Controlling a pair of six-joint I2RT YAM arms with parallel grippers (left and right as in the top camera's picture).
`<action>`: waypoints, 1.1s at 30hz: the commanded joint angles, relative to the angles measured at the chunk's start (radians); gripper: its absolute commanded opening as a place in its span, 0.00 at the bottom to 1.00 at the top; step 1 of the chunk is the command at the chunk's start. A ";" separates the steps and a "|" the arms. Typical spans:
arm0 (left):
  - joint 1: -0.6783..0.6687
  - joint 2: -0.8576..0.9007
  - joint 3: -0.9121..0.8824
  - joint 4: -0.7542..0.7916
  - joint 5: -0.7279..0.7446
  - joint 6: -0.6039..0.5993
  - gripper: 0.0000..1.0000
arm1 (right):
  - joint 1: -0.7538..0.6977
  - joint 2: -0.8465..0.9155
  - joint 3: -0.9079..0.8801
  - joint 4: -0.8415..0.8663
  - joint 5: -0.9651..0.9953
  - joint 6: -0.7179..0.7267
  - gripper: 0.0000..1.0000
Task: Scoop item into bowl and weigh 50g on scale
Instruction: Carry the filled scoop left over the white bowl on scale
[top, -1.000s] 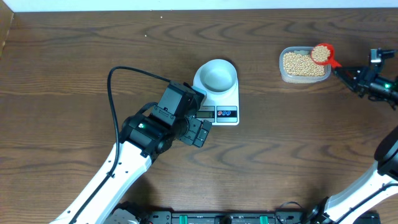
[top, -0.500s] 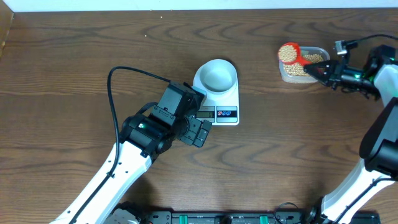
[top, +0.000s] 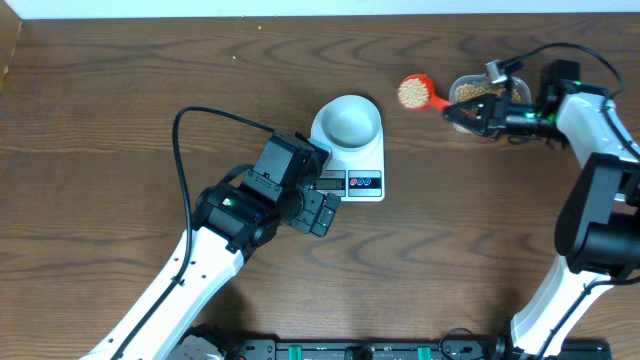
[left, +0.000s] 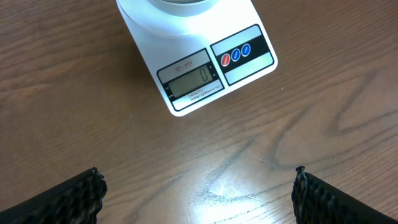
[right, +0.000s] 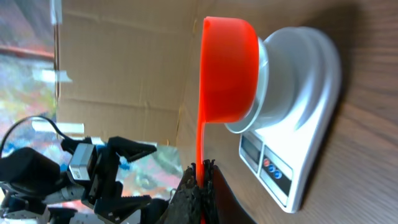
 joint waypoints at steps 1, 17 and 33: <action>0.003 -0.003 0.006 -0.002 -0.006 -0.001 0.98 | 0.047 0.010 -0.003 0.003 -0.051 -0.010 0.01; 0.003 -0.003 0.006 -0.002 -0.006 -0.001 0.98 | 0.187 0.010 -0.001 0.169 0.078 0.170 0.01; 0.003 -0.003 0.006 -0.002 -0.006 -0.001 0.98 | 0.280 0.008 0.051 0.168 0.310 0.170 0.01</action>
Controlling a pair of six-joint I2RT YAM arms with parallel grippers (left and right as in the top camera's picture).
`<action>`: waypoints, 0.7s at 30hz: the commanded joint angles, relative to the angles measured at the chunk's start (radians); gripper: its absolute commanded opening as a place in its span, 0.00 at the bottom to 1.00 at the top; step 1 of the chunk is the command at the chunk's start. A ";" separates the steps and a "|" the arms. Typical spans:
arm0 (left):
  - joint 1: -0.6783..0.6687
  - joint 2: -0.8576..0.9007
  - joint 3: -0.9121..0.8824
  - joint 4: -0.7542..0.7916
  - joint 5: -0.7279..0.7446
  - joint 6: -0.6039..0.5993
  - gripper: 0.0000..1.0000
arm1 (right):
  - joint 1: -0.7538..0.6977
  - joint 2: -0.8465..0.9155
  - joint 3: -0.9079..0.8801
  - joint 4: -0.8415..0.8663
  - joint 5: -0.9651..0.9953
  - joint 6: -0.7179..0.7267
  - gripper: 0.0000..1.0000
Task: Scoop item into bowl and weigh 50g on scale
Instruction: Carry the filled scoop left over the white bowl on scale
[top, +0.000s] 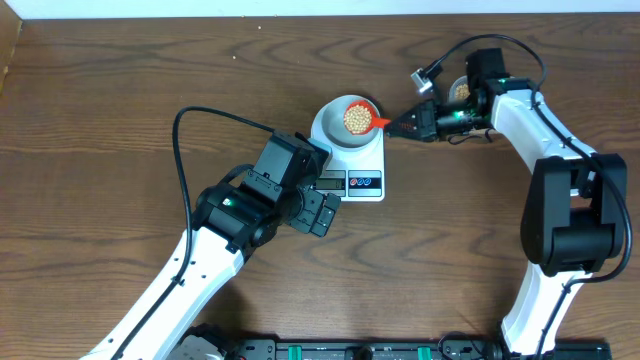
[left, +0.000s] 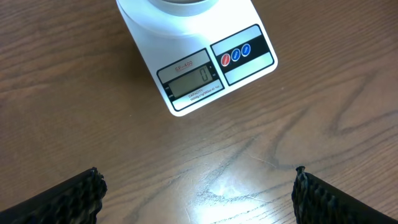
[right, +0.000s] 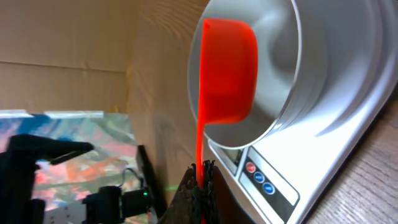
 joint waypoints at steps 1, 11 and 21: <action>0.003 -0.003 0.006 -0.002 -0.006 -0.001 0.98 | 0.022 0.008 0.059 -0.002 0.045 0.009 0.01; 0.003 -0.002 0.006 -0.002 -0.006 -0.001 0.98 | 0.091 -0.027 0.157 -0.100 0.269 -0.010 0.01; 0.003 -0.003 0.006 -0.002 -0.006 -0.001 0.98 | 0.137 -0.113 0.177 -0.113 0.469 -0.010 0.01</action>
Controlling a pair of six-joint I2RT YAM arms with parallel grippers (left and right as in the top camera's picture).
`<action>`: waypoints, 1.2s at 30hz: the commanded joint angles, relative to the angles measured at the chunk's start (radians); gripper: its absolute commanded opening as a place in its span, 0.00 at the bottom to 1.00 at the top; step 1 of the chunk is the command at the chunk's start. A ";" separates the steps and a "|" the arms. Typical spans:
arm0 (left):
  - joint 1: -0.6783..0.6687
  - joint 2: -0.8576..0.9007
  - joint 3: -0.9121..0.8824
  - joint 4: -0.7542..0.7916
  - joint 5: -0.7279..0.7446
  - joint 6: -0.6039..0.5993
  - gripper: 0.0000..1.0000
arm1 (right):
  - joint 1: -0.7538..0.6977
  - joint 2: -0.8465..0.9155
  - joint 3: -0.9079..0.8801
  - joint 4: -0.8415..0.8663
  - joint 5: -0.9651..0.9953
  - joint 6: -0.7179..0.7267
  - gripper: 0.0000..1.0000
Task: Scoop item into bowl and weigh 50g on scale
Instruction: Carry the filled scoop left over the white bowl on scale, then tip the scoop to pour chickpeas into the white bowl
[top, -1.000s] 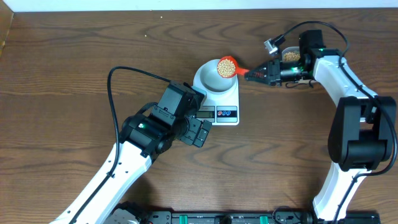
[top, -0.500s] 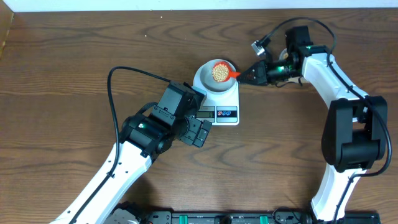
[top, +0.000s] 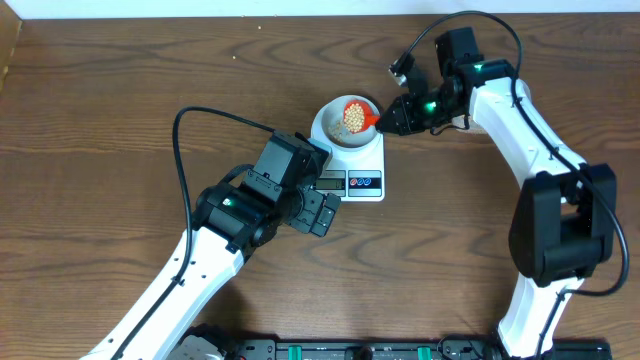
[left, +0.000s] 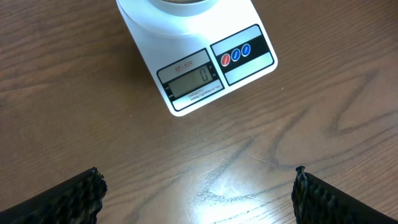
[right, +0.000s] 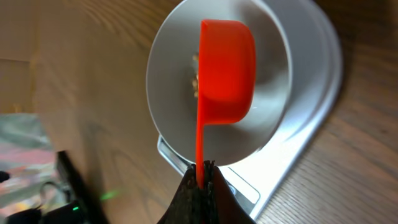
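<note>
A white bowl (top: 342, 131) stands on the white scale (top: 372, 162). My right gripper (top: 388, 120) is shut on the thin handle of an orange scoop (right: 227, 68), whose cup is tipped over the bowl (right: 276, 93); pale grains (top: 352, 117) show in the cup and a few (right: 195, 77) beside it in the bowl. The scale's display (left: 192, 78) reads 0. My left gripper (left: 198, 193) hangs open over bare wood in front of the scale (left: 249, 25), holding nothing.
The left arm's black wrist (top: 285, 185) sits close against the scale's front left. The right arm (top: 520, 95) reaches in from the right over the table's far side. The grain container is hidden under that arm.
The right gripper has rotated and risen a little, so the scoop now tips over the bowl and grains show in the bowl. The left gripper and the display are unchanged.
The right gripper first held the filled scoop near the grain container at the far right, the bowl empty. Then the scoop was level over the bowl. Now it is tilted there with grains falling in. The left gripper stayed open in front of the scale throughout.
</note>
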 joint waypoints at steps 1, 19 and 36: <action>0.003 -0.003 0.006 -0.002 -0.005 -0.001 0.98 | 0.021 -0.078 0.035 0.000 0.092 -0.009 0.01; 0.003 -0.003 0.006 -0.002 -0.005 -0.001 0.98 | 0.078 -0.118 0.036 -0.003 0.237 -0.029 0.01; 0.003 -0.003 0.006 -0.002 -0.005 -0.001 0.98 | 0.081 -0.118 0.036 -0.003 0.243 -0.044 0.01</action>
